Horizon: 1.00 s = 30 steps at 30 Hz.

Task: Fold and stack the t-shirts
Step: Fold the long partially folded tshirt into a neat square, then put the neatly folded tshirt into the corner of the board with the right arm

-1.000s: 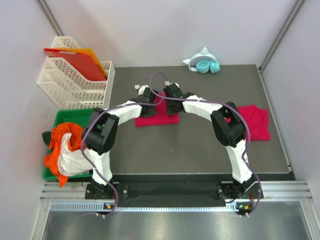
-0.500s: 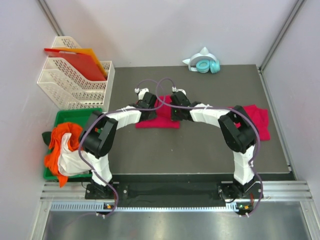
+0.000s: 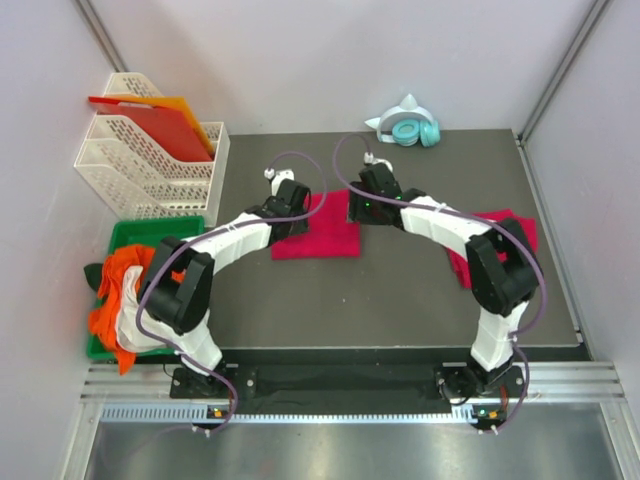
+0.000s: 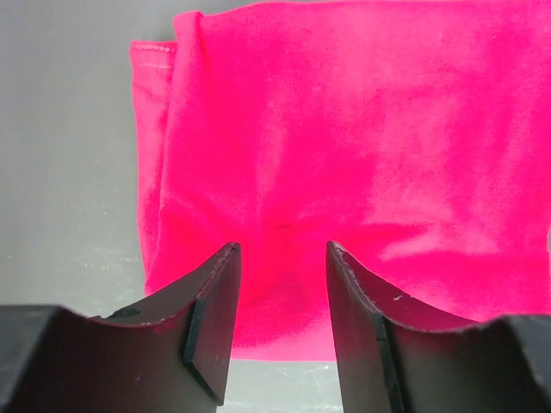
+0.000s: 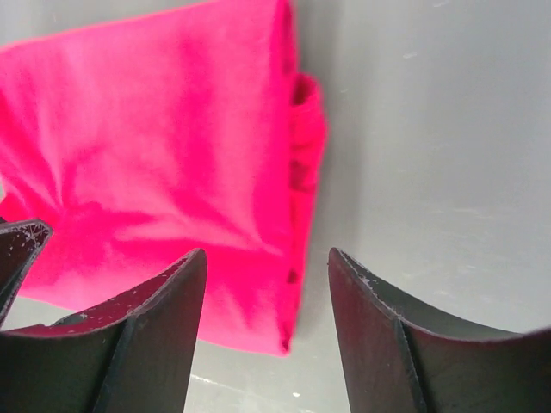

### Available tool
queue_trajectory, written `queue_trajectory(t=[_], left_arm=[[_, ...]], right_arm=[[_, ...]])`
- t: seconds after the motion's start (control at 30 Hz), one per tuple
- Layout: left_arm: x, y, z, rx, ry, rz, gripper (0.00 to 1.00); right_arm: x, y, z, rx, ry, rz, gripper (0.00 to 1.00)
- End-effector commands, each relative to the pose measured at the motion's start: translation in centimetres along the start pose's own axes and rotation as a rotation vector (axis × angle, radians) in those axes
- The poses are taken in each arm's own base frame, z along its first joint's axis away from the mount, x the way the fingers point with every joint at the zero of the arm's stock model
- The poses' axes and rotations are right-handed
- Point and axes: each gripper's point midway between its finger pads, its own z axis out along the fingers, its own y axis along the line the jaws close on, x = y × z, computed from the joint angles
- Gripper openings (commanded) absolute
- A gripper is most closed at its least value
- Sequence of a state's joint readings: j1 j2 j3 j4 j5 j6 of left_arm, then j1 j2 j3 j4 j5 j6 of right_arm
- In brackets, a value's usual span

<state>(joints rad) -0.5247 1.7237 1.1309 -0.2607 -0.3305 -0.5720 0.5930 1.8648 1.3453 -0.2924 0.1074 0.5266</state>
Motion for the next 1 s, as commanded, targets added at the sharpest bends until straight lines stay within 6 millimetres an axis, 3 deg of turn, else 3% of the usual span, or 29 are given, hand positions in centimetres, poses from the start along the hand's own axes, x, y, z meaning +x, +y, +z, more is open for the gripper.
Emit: queue_trajectory(t=[0.0,0.07,0.1,0.3,0.67,0.97], left_arm=[[-1.3,-0.3,-0.8,0.008,-0.024,0.016,0.49],[-0.1,0.6,0.1,-0.045,0.011,0.011,0.48],[0.4,0.8,0.4,-0.063,0.024,0.014,0.48],[3.4,2.1,3.0,-0.132,0.092,0.041,0.45],[6.6,2.5,4.6,-0.152,0.183,0.024,0.44],[7.3,2.9,4.5,-0.159,0.201,0.028,0.43]], right_arm=[[0.9,-1.4,-1.3,-0.010,-0.018,0.046,0.58],[1.7,-1.5,-1.0,-0.028,-0.016,0.069,0.57],[3.2,-2.0,-0.6,-0.020,0.010,0.073,0.57],[5.2,-1.9,0.9,-0.059,0.044,0.100,0.54],[1.8,-0.3,-0.1,-0.107,-0.054,0.125,0.56],[3.2,-0.5,3.6,-0.079,0.006,0.123,0.55]])
